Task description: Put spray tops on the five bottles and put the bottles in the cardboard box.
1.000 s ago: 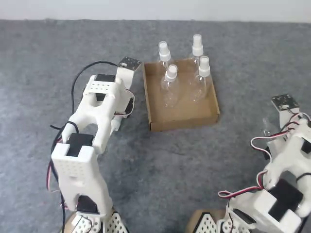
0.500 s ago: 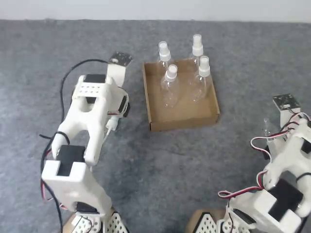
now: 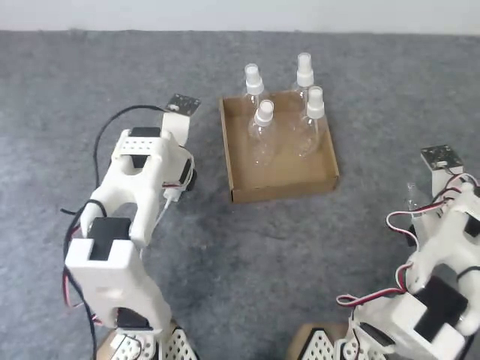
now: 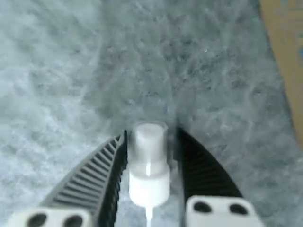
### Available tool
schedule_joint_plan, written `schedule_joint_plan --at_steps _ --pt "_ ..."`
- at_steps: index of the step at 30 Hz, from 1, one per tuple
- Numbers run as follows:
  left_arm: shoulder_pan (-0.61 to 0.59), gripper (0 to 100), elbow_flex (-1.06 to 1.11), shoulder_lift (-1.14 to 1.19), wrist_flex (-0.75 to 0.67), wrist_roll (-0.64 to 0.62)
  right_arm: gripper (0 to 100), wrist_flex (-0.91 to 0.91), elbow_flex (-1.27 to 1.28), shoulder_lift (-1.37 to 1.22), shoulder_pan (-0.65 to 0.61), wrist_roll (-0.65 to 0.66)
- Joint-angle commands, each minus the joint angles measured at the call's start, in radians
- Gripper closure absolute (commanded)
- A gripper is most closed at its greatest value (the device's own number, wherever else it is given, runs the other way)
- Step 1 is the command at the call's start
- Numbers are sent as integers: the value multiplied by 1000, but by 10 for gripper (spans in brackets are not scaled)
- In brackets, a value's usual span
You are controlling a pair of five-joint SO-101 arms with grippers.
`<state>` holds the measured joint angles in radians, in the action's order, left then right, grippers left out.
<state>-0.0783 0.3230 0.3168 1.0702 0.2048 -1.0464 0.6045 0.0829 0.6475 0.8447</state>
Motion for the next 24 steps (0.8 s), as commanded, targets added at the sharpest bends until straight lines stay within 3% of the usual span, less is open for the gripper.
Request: schedule_joint_plan --at_steps 1,3,8,14,21,24 --pt "6 948 -47 5 -5 -14 992 -15 -3 12 -10 -17" --pt "8 992 -56 -20 26 -25 992 -15 -3 12 -10 -15" --pt "14 991 -50 -232 133 -28 992 -15 -3 12 -10 -14" --pt "23 990 -21 -569 267 -146 984 -15 -8 13 -12 -87" --pt "66 988 232 -796 127 -187 745 -16 -12 21 -51 -115" --pt "58 988 292 -813 69 -187 692 -76 -80 18 -97 -115"
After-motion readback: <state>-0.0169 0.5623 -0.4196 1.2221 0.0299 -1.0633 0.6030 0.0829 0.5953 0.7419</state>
